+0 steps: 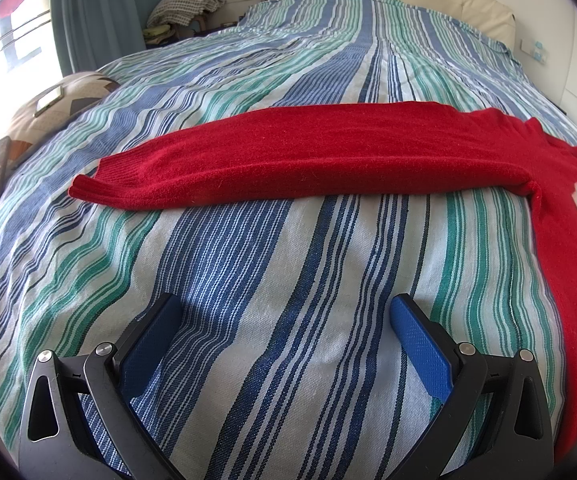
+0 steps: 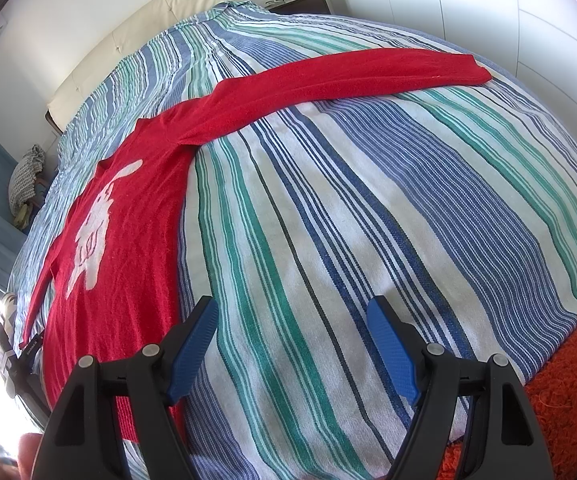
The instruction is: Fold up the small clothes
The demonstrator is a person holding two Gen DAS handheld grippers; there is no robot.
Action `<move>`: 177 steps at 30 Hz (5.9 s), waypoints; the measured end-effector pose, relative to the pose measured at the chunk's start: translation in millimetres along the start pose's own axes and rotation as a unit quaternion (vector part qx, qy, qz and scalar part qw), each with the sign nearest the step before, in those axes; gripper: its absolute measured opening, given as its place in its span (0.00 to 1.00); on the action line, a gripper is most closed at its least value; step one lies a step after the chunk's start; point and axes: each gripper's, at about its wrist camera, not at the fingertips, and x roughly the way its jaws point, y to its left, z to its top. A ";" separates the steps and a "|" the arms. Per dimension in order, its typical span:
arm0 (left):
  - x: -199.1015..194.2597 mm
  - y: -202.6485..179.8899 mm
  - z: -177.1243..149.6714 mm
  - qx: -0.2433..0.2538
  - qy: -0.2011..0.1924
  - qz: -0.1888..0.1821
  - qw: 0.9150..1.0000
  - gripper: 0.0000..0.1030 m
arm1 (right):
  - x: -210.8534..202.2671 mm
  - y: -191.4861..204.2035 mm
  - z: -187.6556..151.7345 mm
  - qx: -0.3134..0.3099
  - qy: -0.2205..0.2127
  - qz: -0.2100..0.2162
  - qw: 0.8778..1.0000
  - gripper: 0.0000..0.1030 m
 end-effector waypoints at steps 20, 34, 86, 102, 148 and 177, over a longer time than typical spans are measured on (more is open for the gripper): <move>0.0 0.2 0.1 0.000 0.000 0.000 1.000 1.00 | -0.2 -0.3 0.0 0.001 0.000 0.000 1.000 0.74; -0.1 0.1 0.1 0.000 0.000 0.000 1.000 1.00 | -0.3 -0.3 0.1 0.000 0.000 0.000 1.000 0.74; 0.6 -0.8 0.9 0.001 0.002 0.002 1.000 1.00 | -29.0 -70.6 86.6 0.119 -0.096 0.096 0.984 0.74; 7.1 -0.4 9.9 -0.017 0.043 -0.005 0.999 1.00 | 60.4 -205.7 180.0 0.291 -0.031 0.142 0.946 0.04; -72.9 12.2 -34.3 -0.061 0.018 -0.077 0.995 0.99 | 76.1 83.4 132.2 -0.141 0.077 0.174 0.972 0.48; -55.8 -13.9 -54.6 0.009 0.024 -0.026 0.999 1.00 | 34.3 9.6 7.1 -0.097 -0.016 -0.025 0.995 0.63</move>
